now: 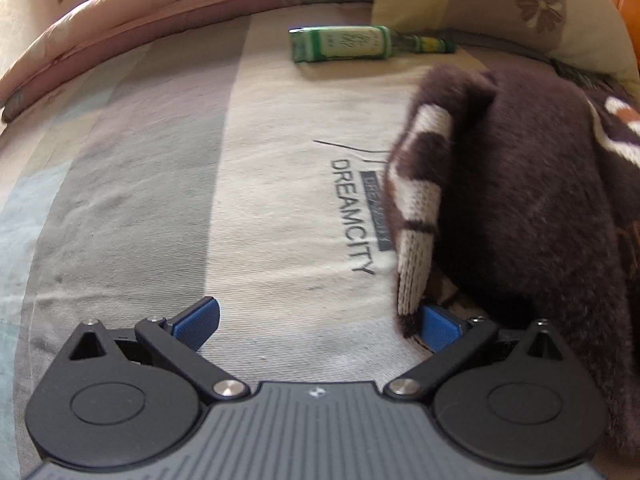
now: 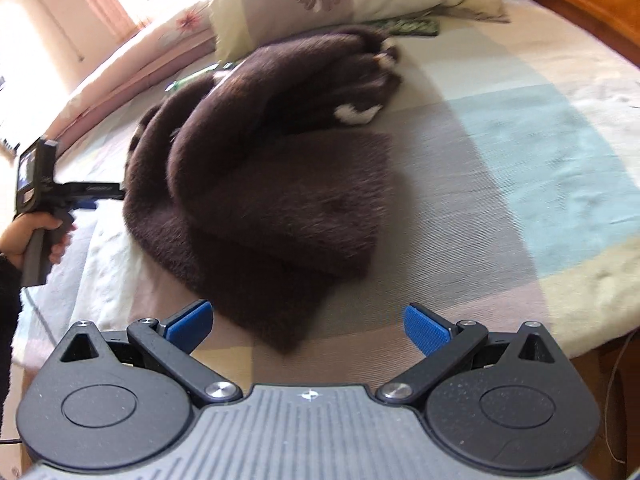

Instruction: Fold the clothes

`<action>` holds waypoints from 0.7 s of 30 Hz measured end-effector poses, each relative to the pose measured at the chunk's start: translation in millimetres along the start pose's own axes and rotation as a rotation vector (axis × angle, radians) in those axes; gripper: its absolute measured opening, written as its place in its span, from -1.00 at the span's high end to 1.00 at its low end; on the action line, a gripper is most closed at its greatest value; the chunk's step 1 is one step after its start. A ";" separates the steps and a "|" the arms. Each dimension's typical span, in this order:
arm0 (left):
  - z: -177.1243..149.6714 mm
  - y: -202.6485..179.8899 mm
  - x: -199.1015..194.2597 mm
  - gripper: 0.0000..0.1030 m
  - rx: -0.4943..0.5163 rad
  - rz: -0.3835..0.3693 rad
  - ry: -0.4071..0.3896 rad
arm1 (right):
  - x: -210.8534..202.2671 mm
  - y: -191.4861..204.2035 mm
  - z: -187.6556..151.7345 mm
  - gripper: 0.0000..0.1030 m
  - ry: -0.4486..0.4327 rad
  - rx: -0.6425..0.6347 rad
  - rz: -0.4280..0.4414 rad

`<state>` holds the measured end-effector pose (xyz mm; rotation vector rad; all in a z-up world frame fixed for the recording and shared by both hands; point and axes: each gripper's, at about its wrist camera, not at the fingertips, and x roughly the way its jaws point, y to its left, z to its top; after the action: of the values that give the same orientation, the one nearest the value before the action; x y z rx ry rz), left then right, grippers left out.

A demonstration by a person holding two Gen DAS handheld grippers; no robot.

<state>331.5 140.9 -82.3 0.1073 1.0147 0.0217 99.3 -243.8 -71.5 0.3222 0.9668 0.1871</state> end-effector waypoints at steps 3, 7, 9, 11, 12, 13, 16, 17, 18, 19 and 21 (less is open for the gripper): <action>3.3 2.0 0.0 -1.00 0.007 0.014 -0.017 | -5.1 -5.9 -2.5 -1.00 -0.018 0.020 -0.012; 3.1 6.5 0.4 -0.97 -0.050 -0.055 -0.024 | -3.7 -4.8 -5.2 -1.00 -0.011 0.013 -0.017; -3.4 3.1 -3.0 -0.95 -0.077 -0.145 -0.020 | -2.1 -3.5 -6.4 -1.00 -0.008 0.009 -0.020; -12.4 -4.7 -5.1 -0.95 -0.082 -0.227 -0.003 | 1.8 -1.8 -6.7 -1.00 0.002 0.005 -0.023; -16.8 -8.6 -6.2 -0.95 -0.084 -0.268 0.006 | 3.8 -0.8 -6.7 -1.00 0.008 0.003 -0.024; -21.3 -12.5 -7.2 -0.95 -0.086 -0.307 0.014 | 5.4 0.6 -6.5 -1.00 0.011 -0.001 -0.025; -31.5 -22.8 -7.9 -0.95 -0.059 -0.324 0.033 | 9.2 4.9 -6.6 -1.00 0.020 -0.016 -0.016; -33.6 -24.8 -7.5 -0.95 -0.047 -0.318 0.036 | 10.2 6.1 -6.8 -1.00 0.024 -0.022 -0.014; -35.6 -26.7 -7.1 -0.97 -0.035 -0.313 0.039 | 11.1 7.2 -6.9 -1.00 0.027 -0.028 -0.012; -37.4 -28.4 -6.5 -0.97 -0.023 -0.305 0.042 | 12.1 7.8 -7.2 -1.00 0.029 -0.031 -0.015; -36.5 -26.1 -0.1 -0.97 -0.016 -0.242 0.057 | 13.5 7.5 -7.8 -1.00 0.033 -0.034 -0.019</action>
<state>299.7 117.8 -103.9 -0.0307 1.0787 -0.1884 100.2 -231.3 -83.4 0.2800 0.9974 0.1921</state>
